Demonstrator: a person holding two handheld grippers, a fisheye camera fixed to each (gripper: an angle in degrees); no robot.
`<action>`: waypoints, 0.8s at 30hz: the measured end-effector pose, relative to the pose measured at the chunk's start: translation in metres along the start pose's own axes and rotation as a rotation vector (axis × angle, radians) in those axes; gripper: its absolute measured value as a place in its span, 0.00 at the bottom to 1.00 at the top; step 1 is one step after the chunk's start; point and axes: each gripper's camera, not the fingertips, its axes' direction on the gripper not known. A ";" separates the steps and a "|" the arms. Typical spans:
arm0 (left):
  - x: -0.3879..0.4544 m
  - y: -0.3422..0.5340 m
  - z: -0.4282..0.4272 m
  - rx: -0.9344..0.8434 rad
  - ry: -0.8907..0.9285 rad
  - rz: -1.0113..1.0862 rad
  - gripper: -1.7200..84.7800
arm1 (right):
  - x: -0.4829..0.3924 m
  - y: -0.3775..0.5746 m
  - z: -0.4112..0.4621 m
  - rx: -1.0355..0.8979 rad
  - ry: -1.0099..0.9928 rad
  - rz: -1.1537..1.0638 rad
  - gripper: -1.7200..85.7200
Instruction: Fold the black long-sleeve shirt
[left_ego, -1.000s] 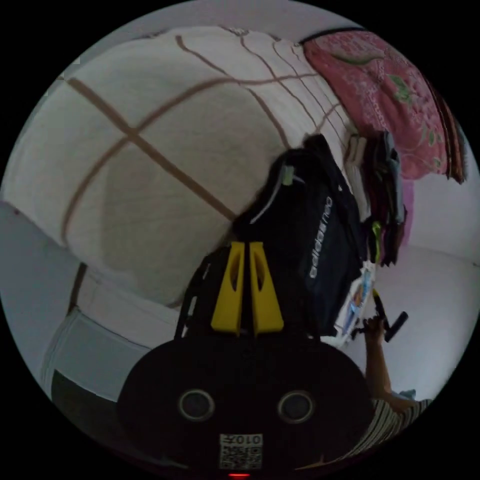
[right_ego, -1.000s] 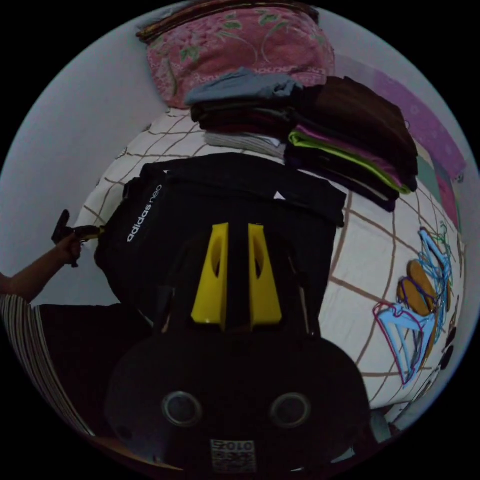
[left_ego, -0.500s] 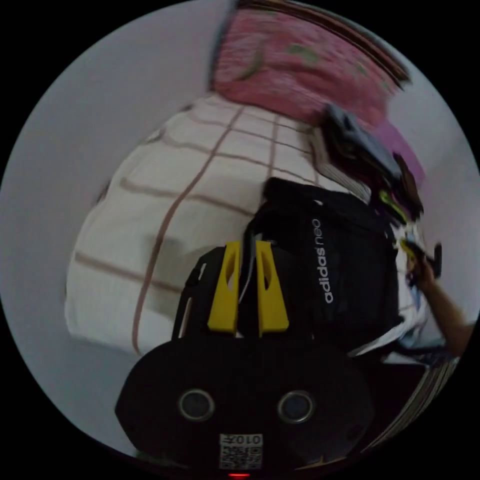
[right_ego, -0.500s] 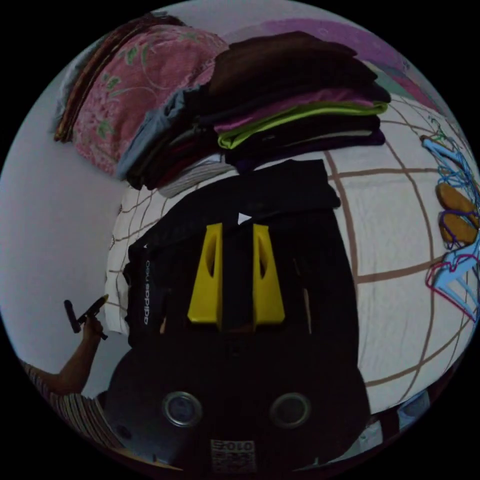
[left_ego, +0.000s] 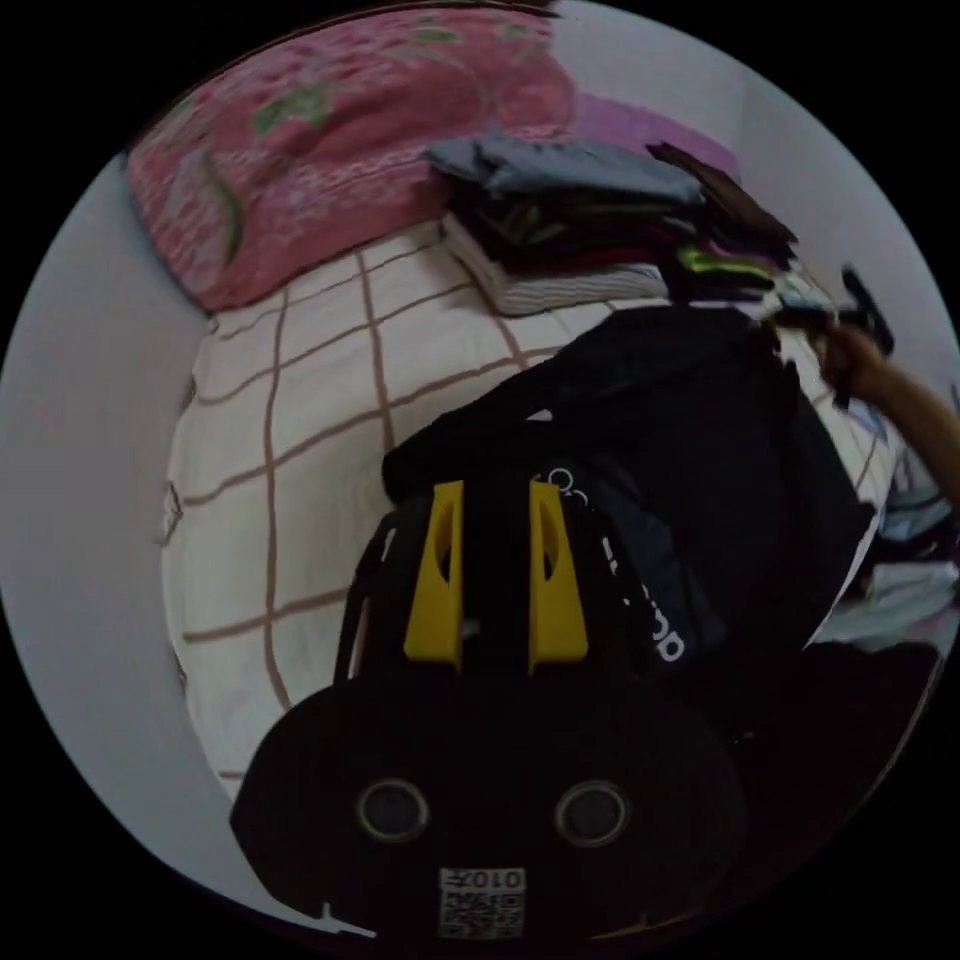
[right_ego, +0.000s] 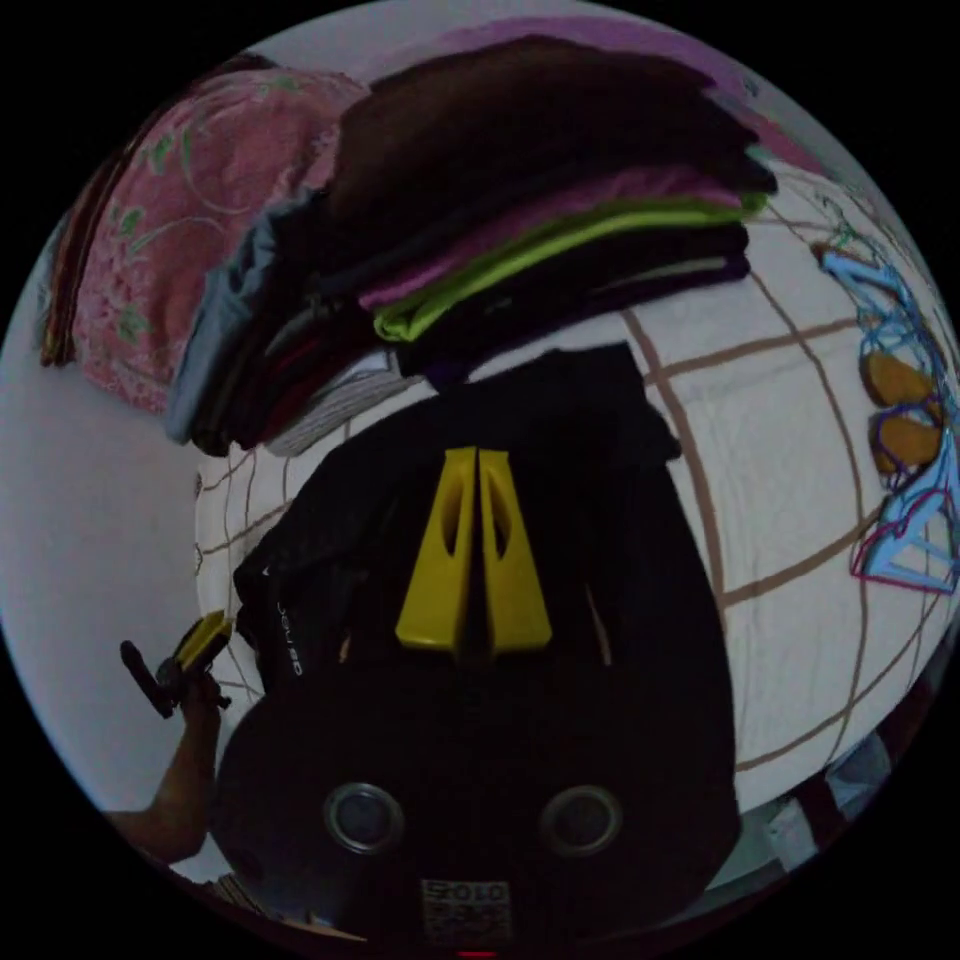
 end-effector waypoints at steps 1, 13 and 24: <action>0.009 -0.008 -0.001 0.002 -0.011 0.058 0.14 | -0.017 -0.003 -0.012 0.042 -0.001 -0.051 0.05; 0.054 -0.090 -0.012 0.034 -0.110 0.262 0.15 | -0.209 0.013 -0.135 0.295 -0.205 -0.597 0.04; 0.015 -0.117 -0.076 0.188 -0.055 0.129 0.02 | -0.327 0.027 -0.201 0.474 -0.161 -0.802 0.04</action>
